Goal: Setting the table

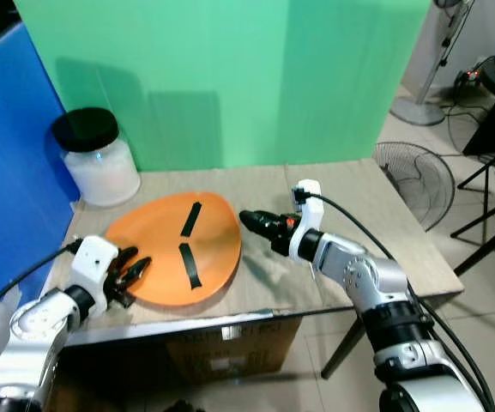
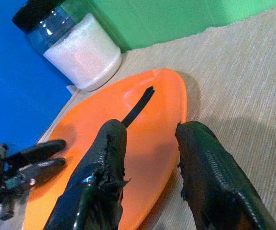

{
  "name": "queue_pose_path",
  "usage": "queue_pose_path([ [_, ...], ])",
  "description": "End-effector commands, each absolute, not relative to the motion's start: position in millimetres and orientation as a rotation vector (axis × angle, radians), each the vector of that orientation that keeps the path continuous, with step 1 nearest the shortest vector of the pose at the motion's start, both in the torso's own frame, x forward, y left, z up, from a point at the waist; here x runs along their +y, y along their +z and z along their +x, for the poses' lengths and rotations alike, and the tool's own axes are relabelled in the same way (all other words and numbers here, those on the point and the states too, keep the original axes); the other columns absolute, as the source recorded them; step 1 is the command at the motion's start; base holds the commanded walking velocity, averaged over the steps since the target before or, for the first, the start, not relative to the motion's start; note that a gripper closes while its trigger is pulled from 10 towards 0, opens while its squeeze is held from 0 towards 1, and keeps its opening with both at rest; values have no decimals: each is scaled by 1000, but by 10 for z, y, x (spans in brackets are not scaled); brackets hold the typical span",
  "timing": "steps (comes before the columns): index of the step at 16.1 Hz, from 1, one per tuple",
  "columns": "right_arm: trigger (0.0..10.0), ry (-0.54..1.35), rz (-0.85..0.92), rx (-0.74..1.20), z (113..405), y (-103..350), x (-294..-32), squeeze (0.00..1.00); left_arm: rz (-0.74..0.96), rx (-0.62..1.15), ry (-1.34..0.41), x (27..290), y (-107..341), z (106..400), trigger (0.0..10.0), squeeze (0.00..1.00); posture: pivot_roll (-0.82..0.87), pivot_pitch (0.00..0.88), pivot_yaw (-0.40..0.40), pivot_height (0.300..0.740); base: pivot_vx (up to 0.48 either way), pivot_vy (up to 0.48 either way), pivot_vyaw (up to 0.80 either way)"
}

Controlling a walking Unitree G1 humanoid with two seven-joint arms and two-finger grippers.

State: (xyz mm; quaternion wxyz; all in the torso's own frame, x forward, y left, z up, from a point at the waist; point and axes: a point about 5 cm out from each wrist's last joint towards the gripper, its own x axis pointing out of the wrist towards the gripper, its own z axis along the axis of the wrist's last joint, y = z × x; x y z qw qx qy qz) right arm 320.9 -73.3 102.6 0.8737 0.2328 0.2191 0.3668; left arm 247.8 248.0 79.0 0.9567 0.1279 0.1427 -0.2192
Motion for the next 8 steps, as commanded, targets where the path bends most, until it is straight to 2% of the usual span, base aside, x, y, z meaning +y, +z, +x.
queue_pose_path([
  [1,10000,782,484,419,3250,1129,-737,0,266,250,-436,2463,935,2499,10000,0,-75,0,3,740,0,0,0],
  [5,10000,796,482,417,3243,1131,-730,0,312,266,-460,2432,1084,2408,10000,0,-70,0,2,740,0,0,0],
  [8,10000,808,481,412,3226,1138,-735,0,364,366,-430,2491,1125,2208,10000,0,-69,0,5,740,0,0,0],
])
